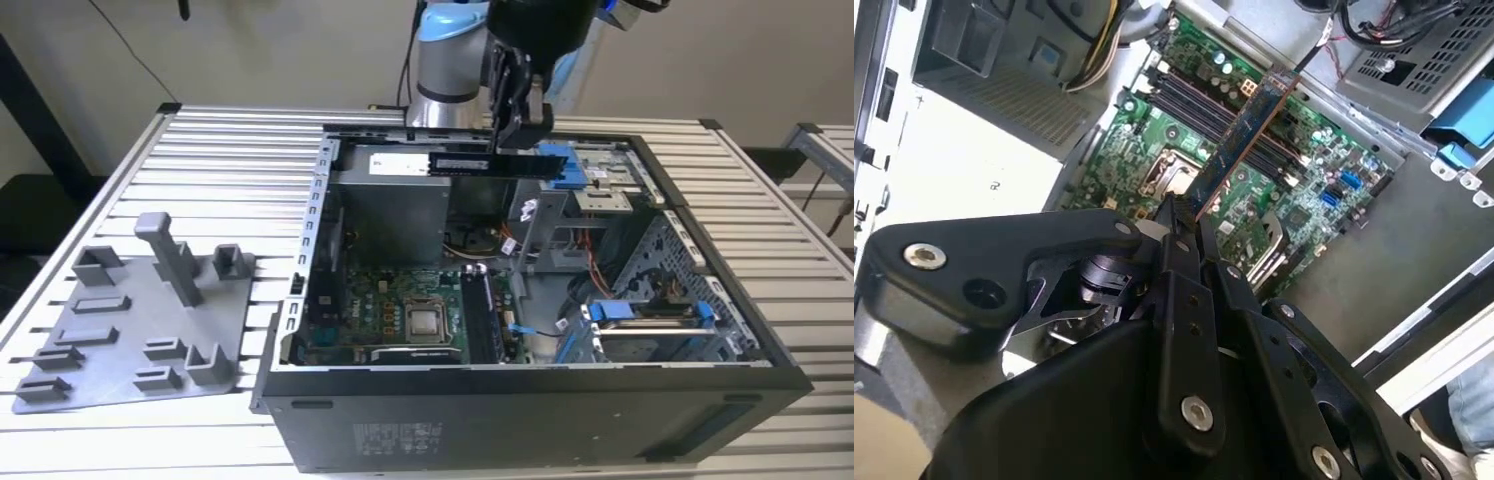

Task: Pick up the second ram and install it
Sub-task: 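Pick up the second ram and move it above second insertion slot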

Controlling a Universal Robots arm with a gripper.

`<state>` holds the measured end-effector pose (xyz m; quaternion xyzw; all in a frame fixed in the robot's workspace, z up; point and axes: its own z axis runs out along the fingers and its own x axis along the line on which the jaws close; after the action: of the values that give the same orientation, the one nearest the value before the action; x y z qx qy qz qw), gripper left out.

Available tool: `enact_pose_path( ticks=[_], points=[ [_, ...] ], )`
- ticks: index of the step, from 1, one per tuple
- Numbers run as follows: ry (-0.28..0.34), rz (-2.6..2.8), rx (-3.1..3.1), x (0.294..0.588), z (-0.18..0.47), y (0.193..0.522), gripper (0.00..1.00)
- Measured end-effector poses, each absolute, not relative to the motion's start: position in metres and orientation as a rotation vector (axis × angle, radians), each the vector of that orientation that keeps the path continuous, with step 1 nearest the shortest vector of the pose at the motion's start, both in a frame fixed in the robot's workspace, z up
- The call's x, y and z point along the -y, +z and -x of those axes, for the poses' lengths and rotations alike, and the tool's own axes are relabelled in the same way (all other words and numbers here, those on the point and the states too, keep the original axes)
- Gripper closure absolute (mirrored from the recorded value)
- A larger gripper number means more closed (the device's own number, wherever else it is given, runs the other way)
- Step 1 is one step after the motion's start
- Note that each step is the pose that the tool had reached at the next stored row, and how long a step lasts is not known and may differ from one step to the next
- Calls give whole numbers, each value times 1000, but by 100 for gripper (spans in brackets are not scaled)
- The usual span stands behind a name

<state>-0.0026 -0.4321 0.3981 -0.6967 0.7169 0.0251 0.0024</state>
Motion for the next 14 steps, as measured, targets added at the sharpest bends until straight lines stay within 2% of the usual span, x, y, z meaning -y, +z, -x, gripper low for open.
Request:
enact_pose_path(
  ticks=[14],
  points=[
    [78, 2149, -2283, 434, -8, 391, 86]
  ],
)
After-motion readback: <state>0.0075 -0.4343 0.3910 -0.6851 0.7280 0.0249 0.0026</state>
